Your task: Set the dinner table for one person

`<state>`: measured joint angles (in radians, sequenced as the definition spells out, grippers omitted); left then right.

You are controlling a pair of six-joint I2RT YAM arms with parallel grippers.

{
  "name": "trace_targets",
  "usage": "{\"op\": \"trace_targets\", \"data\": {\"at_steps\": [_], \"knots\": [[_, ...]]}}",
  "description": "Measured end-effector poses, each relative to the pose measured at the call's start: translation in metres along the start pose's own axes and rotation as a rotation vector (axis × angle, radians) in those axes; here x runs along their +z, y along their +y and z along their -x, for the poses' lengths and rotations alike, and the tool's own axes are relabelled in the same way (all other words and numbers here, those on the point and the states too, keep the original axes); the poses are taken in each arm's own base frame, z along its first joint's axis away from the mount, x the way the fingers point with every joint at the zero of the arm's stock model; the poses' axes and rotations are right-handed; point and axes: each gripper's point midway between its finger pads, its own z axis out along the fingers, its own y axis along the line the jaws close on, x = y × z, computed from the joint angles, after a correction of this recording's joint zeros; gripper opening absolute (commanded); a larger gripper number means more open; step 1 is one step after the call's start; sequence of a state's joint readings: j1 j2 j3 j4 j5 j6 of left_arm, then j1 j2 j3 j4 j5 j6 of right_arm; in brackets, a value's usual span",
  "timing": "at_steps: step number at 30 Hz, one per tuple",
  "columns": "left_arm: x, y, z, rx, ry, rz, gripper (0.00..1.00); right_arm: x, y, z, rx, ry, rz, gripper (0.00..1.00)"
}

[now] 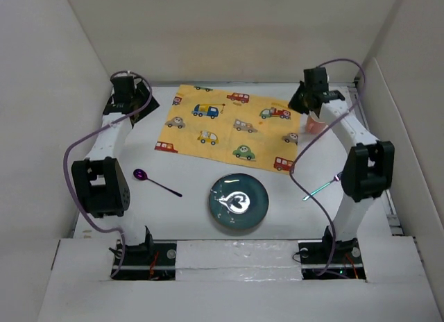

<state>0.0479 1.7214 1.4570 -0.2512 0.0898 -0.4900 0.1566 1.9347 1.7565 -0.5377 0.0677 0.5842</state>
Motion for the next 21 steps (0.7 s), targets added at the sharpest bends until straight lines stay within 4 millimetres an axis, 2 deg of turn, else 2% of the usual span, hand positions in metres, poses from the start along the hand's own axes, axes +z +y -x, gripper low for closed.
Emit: {"op": "trace_targets", "data": {"at_steps": [1,4,7,8,9,11,14,18,21], "knots": [[-0.007,0.005,-0.007,0.007,0.002,0.008,0.61,-0.012,-0.008,-0.016,0.004,0.015,-0.001,0.00],[-0.009,0.022,-0.033,0.043,0.045,0.054,0.62,-0.043,-0.033,-0.070,0.001,0.089,-0.018,0.00],[0.009,0.043,-0.064,0.071,0.131,0.116,0.60,-0.060,-0.050,-0.113,-0.013,0.153,-0.028,0.13],[0.015,0.050,-0.074,0.076,0.161,0.136,0.59,-0.064,-0.053,-0.124,-0.018,0.170,-0.027,0.26],[0.021,0.058,-0.083,0.082,0.189,0.162,0.58,-0.068,-0.057,-0.132,-0.023,0.185,-0.027,0.33],[0.028,0.070,-0.095,0.093,0.223,0.201,0.55,-0.075,-0.060,-0.141,-0.031,0.197,-0.020,0.49],[0.033,0.090,-0.116,0.122,0.270,0.277,0.53,-0.084,-0.061,-0.143,-0.029,0.179,0.000,0.52],[0.033,0.097,-0.124,0.153,0.284,0.319,0.47,-0.090,-0.069,-0.150,-0.005,0.176,0.015,0.51],[0.037,0.103,-0.131,0.171,0.300,0.346,0.45,-0.088,-0.082,-0.163,0.015,0.207,0.002,0.50]]}}
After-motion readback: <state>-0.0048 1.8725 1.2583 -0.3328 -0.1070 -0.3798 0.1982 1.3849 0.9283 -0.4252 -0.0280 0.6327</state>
